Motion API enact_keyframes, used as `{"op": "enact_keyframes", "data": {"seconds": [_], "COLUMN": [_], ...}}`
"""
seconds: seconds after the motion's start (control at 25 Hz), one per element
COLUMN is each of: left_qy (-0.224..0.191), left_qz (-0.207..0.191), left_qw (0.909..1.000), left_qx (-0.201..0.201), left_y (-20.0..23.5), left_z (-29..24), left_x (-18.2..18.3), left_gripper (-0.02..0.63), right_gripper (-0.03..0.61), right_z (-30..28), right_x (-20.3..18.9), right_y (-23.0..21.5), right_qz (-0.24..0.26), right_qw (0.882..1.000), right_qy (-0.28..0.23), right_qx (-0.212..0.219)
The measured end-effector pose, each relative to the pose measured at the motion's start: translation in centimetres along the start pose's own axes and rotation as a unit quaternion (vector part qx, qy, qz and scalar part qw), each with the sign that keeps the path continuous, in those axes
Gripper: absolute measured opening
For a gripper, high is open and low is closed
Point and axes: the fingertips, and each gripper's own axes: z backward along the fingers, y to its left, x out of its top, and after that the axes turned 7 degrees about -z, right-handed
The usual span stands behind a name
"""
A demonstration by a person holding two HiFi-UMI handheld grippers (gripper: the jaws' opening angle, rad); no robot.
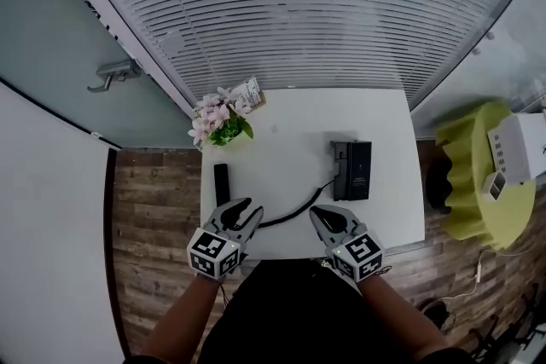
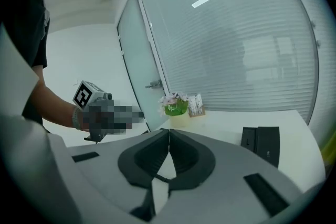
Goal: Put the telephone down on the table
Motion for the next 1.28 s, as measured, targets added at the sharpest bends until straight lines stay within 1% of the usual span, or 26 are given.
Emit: {"op": "enact_keyframes", "data": {"seconds": [0.08, 0.2, 0.32, 0.44, 0.52, 0.56, 0.68, 0.76, 0.84, 0.92, 1.04, 1.16, 1.28], "left_qy": [-0.029, -0.059, -0.082, -0.104, -0.121, -0.129, -0.136, -0.145, -0.16, -0.164, -0.162, -0.173, -0.185], "left_qz": [-0.008, -0.026, -0.032, -0.048, -0.065, -0.076, -0.1, -0.1, -0.088, -0.089, -0.094, -0.092, -0.102], "left_qw": [0.9995, 0.9977, 0.9959, 0.9935, 0.9904, 0.9886, 0.9854, 0.9841, 0.9826, 0.9818, 0.9815, 0.9798, 0.9768], "left_qx": [-0.012, -0.022, -0.019, -0.005, 0.01, 0.017, 0.026, 0.028, 0.033, 0.036, 0.037, 0.04, 0.033], "left_y": [-3.1, -6.9, -9.5, -11.5, -12.5, -13.1, -14.7, -15.5, -16.1, -16.6, -17.3, -17.8, -18.5], "left_z": [0.2, 0.6, 0.9, 1.2, 1.5, 1.6, 1.9, 2.1, 2.2, 2.2, 2.2, 2.1, 2.3], "left_x": [2.1, 4.5, 6.0, 7.3, 8.3, 8.8, 9.9, 10.5, 11.1, 11.3, 11.5, 12.1, 12.7], "left_gripper": [0.141, 0.141, 0.141, 0.138, 0.122, 0.099, 0.055, 0.038, 0.024, 0.011, 0.009, 0.009, 0.009], "right_gripper": [0.021, 0.021, 0.023, 0.023, 0.021, 0.023, 0.021, 0.021, 0.021, 0.021, 0.021, 0.021, 0.021], "right_z": [1.9, 4.3, 6.3, 8.2, 9.2, 9.7, 11.0, 11.6, 12.0, 12.3, 12.8, 13.1, 13.4], "right_x": [1.4, 3.1, 4.1, 4.7, 5.2, 5.5, 6.5, 6.8, 7.2, 7.5, 7.9, 7.9, 7.9], "right_y": [0.3, 1.0, 1.8, 2.6, 2.9, 3.1, 3.6, 4.0, 4.3, 4.5, 4.9, 5.3, 5.6], "right_qz": [0.013, 0.038, 0.06, 0.07, 0.069, 0.068, 0.073, 0.082, 0.09, 0.1, 0.107, 0.121, 0.126], "right_qw": [1.0, 0.998, 0.995, 0.992, 0.99, 0.99, 0.988, 0.986, 0.984, 0.981, 0.979, 0.977, 0.976], "right_qy": [-0.023, -0.051, -0.071, -0.085, -0.093, -0.097, -0.104, -0.112, -0.12, -0.129, -0.138, -0.143, -0.145], "right_qx": [0.013, 0.031, 0.047, 0.064, 0.074, 0.077, 0.083, 0.093, 0.1, 0.103, 0.104, 0.103, 0.104]}}
